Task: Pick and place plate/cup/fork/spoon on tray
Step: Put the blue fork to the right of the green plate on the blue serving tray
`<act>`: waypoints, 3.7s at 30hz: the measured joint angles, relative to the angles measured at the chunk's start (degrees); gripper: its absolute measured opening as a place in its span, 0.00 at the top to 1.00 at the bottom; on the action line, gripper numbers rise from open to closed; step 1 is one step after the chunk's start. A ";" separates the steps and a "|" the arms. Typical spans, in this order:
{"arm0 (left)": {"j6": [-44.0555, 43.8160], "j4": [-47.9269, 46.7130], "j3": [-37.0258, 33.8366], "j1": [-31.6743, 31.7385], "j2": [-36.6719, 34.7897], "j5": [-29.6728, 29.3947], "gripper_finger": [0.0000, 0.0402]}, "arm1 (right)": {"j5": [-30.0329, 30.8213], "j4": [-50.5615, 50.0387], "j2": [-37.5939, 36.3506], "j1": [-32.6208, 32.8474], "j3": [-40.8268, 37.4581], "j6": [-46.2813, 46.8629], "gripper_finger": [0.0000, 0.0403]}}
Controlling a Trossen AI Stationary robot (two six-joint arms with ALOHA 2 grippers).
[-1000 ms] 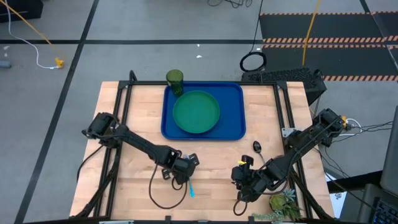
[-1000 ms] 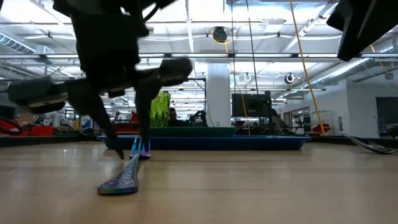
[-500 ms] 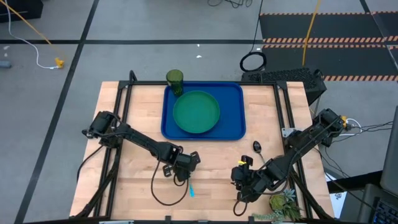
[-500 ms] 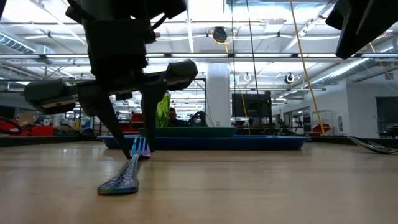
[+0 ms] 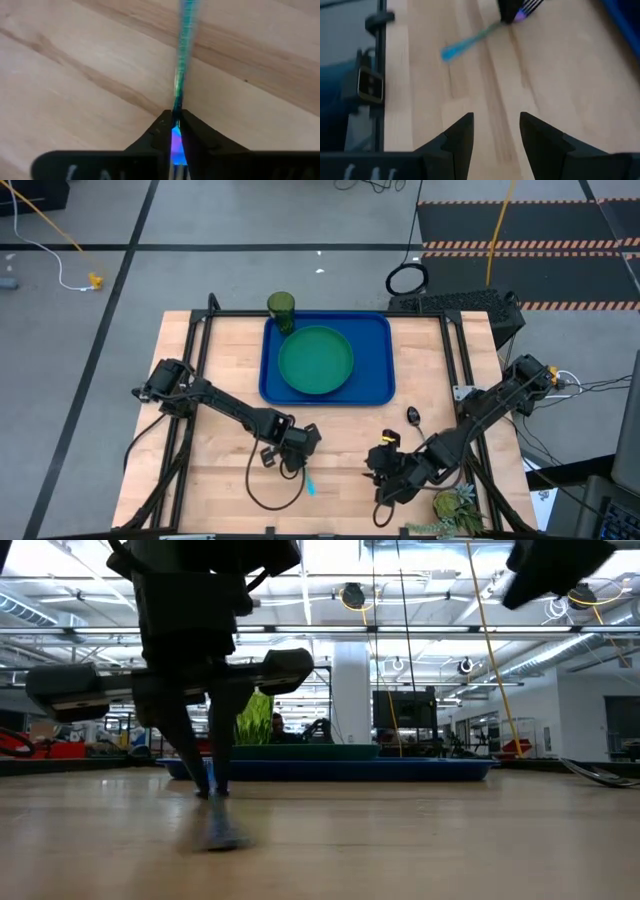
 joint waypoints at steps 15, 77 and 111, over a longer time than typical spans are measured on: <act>-12.50 4.15 -0.15 0.45 0.26 -4.63 0.98 | 20.58 8.95 0.67 -2.46 0.00 -10.62 0.62; -29.09 8.83 1.42 1.80 -1.79 -18.91 0.98 | 10.21 23.78 20.94 -15.67 0.00 -15.69 0.87; -35.82 10.25 1.55 1.19 -3.63 -18.76 0.72 | 10.16 18.53 20.95 -16.31 0.00 -13.10 0.99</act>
